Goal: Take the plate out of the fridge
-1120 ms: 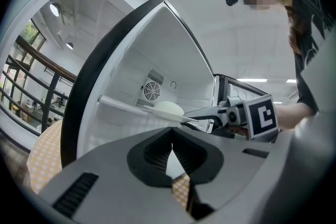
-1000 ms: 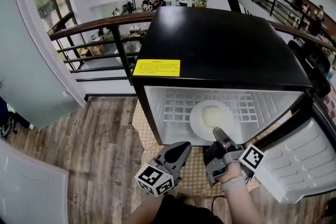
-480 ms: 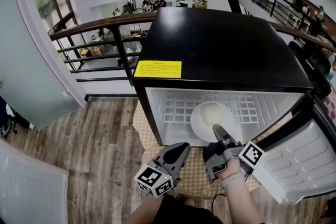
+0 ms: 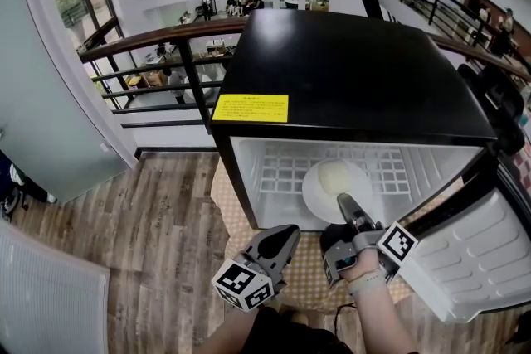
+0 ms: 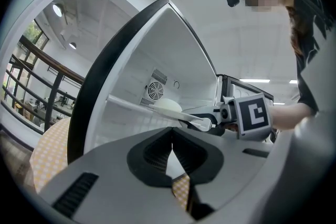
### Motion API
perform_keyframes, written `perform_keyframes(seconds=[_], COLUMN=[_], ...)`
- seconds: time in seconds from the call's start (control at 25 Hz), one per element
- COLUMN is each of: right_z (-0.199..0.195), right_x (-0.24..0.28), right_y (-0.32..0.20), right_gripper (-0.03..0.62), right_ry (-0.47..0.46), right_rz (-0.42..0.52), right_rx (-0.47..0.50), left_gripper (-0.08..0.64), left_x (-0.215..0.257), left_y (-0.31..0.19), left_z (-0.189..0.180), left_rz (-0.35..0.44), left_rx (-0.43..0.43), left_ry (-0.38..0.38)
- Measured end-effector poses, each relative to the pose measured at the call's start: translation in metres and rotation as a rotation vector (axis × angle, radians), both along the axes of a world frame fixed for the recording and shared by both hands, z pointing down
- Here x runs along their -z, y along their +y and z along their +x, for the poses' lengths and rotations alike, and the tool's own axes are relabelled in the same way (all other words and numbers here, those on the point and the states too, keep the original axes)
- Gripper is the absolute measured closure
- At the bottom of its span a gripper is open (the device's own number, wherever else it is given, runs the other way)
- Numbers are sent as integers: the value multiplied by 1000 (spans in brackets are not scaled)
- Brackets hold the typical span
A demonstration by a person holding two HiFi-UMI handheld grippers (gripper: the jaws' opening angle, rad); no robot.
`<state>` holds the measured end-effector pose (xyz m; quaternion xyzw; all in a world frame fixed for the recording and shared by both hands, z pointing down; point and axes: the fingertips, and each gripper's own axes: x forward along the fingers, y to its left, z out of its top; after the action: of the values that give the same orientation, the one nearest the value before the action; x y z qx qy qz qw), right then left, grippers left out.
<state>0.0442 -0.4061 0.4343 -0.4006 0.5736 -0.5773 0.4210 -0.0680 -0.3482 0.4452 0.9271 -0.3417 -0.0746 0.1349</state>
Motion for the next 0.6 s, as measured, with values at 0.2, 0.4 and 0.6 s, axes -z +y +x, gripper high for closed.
perform_keyframes(seconds=[0.2, 0.4, 0.6], right_z=[1, 3, 9], right_x=[2, 2, 1], right_y=[4, 12, 21], right_gripper=[545, 546, 546], right_ry=[16, 31, 26], right_rz=[10, 26, 35], right_rx=[10, 21, 23], left_gripper=[551, 551, 550], left_x=[0, 2, 3], left_y=[1, 2, 6], left_z=[1, 2, 5], left_rz=[-2, 3, 5], left_rx=[-3, -3, -5], left_ry=[3, 5, 4])
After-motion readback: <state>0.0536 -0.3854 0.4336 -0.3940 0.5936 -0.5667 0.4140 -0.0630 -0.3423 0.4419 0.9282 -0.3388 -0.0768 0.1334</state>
